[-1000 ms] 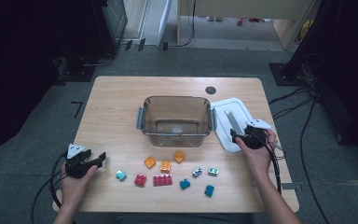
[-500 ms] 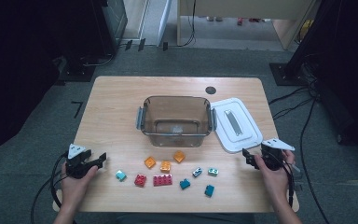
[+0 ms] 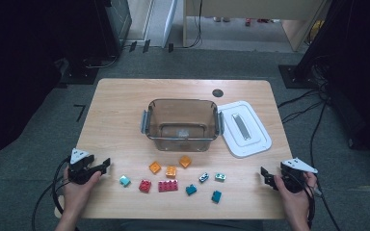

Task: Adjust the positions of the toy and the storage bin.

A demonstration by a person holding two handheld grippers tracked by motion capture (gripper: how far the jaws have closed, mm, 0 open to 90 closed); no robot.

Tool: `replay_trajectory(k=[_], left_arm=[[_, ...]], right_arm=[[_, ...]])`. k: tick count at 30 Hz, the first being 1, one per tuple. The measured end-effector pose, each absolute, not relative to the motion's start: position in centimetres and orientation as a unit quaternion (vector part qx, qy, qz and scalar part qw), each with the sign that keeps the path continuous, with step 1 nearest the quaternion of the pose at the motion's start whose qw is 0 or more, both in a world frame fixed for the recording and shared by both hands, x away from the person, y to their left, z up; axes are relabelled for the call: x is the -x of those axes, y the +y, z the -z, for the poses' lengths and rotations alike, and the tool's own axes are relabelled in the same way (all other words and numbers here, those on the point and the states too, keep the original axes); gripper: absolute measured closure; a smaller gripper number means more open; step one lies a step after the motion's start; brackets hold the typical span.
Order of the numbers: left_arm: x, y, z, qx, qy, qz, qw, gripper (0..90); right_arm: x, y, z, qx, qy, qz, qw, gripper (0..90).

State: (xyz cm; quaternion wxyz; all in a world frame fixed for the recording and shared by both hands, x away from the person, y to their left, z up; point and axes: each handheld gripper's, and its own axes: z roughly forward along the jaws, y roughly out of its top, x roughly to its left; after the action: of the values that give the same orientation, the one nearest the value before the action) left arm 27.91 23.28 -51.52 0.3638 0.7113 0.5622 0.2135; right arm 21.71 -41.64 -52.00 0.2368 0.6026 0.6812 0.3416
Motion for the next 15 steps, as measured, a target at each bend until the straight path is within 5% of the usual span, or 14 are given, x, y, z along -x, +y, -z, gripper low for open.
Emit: replay_trajectory(k=[15], left_arm=[[-26.3, 22.2, 49.9, -0.727, 0.518, -0.169, 0.417, 22.1]], right_arm=[[-21.7, -41.2, 52.5, -0.606, 0.688, -0.31, 0.251, 13.8]])
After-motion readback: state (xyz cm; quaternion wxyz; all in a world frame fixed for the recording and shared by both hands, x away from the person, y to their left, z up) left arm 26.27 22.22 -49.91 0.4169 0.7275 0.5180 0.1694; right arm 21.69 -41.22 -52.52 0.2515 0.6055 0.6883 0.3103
